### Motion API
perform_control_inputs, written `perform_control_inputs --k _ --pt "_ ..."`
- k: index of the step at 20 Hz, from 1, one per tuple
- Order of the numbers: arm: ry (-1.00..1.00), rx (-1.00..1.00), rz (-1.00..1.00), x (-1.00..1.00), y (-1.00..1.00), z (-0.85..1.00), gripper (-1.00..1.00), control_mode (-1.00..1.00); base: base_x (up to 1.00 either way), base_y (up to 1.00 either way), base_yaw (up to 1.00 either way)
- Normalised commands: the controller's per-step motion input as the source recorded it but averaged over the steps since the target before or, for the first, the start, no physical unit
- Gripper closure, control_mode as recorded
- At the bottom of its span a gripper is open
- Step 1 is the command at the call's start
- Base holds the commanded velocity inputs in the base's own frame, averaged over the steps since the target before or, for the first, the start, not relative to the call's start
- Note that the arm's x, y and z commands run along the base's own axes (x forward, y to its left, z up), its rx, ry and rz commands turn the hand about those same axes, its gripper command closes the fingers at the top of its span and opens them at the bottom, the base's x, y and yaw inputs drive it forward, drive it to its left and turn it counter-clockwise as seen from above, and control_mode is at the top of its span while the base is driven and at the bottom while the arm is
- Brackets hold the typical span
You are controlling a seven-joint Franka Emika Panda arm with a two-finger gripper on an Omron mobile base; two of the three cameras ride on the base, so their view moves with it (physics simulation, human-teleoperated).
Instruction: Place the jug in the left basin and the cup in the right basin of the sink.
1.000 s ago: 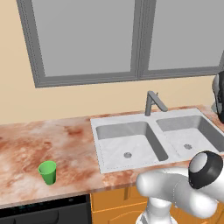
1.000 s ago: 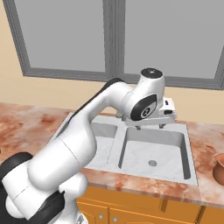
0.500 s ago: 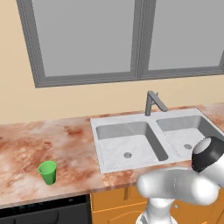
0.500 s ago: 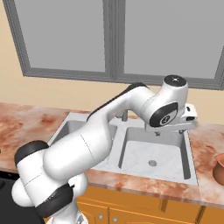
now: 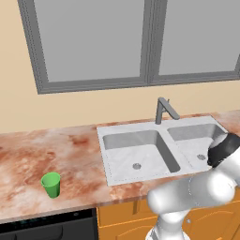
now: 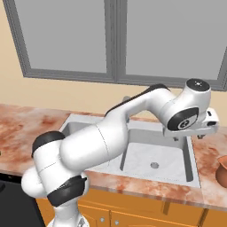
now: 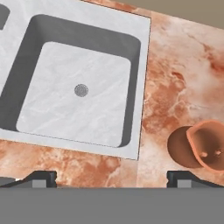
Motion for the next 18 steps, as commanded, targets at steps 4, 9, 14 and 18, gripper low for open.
perform_control_inputs --k 4,9,14,18 --pt "0.00 0.00 0.00 0.00 -0.37 -0.14 -1.00 -1.00 0.00 0.00 0.00" --pt "0.00 0.00 0.00 0.00 -0.38 -0.23 -1.00 -1.00 0.00 0.00 0.00" --pt "0.00 0.00 0.00 0.00 -0.37 -0.27 -1.00 -1.00 0.00 0.00 0.00" --pt "0.00 0.00 0.00 0.00 -0.36 -0.23 -1.00 -1.00 0.00 0.00 0.00"
